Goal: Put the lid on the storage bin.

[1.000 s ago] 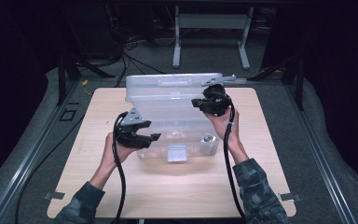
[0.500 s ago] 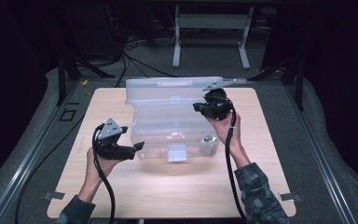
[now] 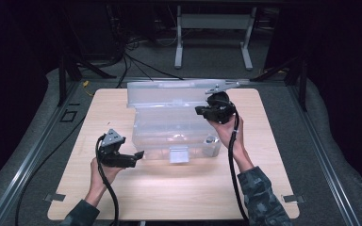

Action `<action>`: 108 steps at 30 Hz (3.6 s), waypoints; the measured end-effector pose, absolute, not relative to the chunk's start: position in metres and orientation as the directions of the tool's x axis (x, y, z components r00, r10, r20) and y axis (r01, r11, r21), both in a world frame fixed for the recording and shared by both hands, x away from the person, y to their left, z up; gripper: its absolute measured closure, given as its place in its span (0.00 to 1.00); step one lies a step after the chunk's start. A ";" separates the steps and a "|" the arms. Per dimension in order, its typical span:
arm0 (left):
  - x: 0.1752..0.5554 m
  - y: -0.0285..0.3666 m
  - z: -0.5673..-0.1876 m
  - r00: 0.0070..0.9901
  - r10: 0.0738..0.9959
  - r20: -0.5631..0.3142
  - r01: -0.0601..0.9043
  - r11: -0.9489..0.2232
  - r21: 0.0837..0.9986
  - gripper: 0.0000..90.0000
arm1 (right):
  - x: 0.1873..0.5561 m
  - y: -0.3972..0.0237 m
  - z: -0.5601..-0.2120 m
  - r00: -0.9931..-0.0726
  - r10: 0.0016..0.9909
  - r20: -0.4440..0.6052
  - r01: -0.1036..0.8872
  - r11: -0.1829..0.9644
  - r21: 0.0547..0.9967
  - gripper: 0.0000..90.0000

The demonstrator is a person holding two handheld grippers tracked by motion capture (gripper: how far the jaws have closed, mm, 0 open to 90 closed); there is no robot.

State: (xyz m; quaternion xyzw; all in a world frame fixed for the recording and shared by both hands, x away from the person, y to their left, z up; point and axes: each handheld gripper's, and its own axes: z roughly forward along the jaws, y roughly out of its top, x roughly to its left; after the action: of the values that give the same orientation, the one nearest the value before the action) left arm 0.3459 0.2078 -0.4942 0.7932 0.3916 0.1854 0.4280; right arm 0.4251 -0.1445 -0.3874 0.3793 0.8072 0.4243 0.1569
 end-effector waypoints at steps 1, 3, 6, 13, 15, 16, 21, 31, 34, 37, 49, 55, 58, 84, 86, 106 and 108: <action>0.349 0.208 -0.499 0.625 0.779 -0.045 0.463 -0.324 0.825 0.09 | 0.425 -0.145 -0.388 -0.665 0.743 0.074 0.478 0.348 0.806 1.00; 0.351 0.207 -0.501 0.628 0.777 -0.049 0.465 -0.324 0.824 0.11 | 0.424 -0.145 -0.389 -0.665 0.742 0.079 0.482 0.346 0.805 1.00; 0.352 0.204 -0.504 0.635 0.769 -0.066 0.467 -0.315 0.826 0.18 | 0.423 -0.145 -0.390 -0.665 0.743 0.075 0.485 0.353 0.801 1.00; 0.351 0.204 -0.504 0.622 0.781 -0.048 0.458 -0.313 0.832 0.27 | 0.417 -0.145 -0.394 -0.669 0.739 0.074 0.488 0.363 0.794 1.00; 0.352 0.206 -0.504 0.614 0.788 -0.044 0.458 -0.310 0.833 0.31 | 0.415 -0.146 -0.395 -0.669 0.740 0.070 0.488 0.366 0.792 1.00; 0.353 0.206 -0.504 0.616 0.786 -0.048 0.459 -0.309 0.833 0.32 | 0.415 -0.146 -0.396 -0.671 0.738 0.070 0.486 0.366 0.794 1.00; 0.353 0.205 -0.506 0.618 0.785 -0.042 0.462 -0.320 0.827 0.33 | 0.410 -0.148 -0.398 -0.669 0.740 0.065 0.486 0.369 0.792 1.00; 0.353 0.206 -0.507 0.623 0.781 -0.046 0.466 -0.323 0.824 0.35 | 0.402 -0.149 -0.404 -0.673 0.737 0.068 0.483 0.368 0.795 1.00; 0.354 0.206 -0.507 0.622 0.781 -0.046 0.468 -0.324 0.822 0.35 | 0.399 -0.151 -0.404 -0.677 0.732 0.074 0.481 0.365 0.797 1.00; 0.353 0.206 -0.508 0.622 0.781 -0.043 0.467 -0.327 0.821 0.35 | 0.394 -0.152 -0.405 -0.675 0.734 0.070 0.478 0.364 0.799 1.00; 0.353 0.207 -0.508 0.621 0.782 -0.048 0.470 -0.323 0.822 0.36 | 0.384 -0.160 -0.409 -0.671 0.737 0.080 0.485 0.355 0.799 1.00; 0.353 0.207 -0.508 0.620 0.783 -0.051 0.472 -0.321 0.821 0.36 | 0.380 -0.163 -0.413 -0.669 0.739 0.083 0.493 0.357 0.793 1.00; 0.353 0.207 -0.508 0.621 0.782 -0.051 0.473 -0.322 0.820 0.36 | 0.380 -0.165 -0.414 -0.671 0.737 0.085 0.494 0.358 0.792 1.00; 0.355 0.206 -0.509 0.629 0.776 -0.050 0.475 -0.332 0.815 0.36 | 0.368 -0.167 -0.438 -0.679 0.725 0.114 0.538 0.386 0.750 1.00; 0.355 0.205 -0.509 0.629 0.776 -0.049 0.475 -0.333 0.815 0.36 | 0.368 -0.167 -0.441 -0.676 0.728 0.115 0.542 0.386 0.746 1.00; 0.355 0.205 -0.509 0.628 0.777 -0.051 0.476 -0.331 0.815 0.36 | 0.369 -0.164 -0.453 -0.676 0.727 0.121 0.584 0.428 0.690 1.00; 0.355 0.205 -0.509 0.627 0.778 -0.050 0.476 -0.331 0.815 0.36 | 0.368 -0.163 -0.454 -0.683 0.720 0.120 0.587 0.443 0.677 1.00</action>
State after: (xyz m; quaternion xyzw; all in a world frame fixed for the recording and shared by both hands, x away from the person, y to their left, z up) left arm 0.3549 0.2051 -0.5090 0.7962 0.3937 0.1780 0.4236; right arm 0.3683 -0.1634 -0.4540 0.3871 0.8444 0.3584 0.0930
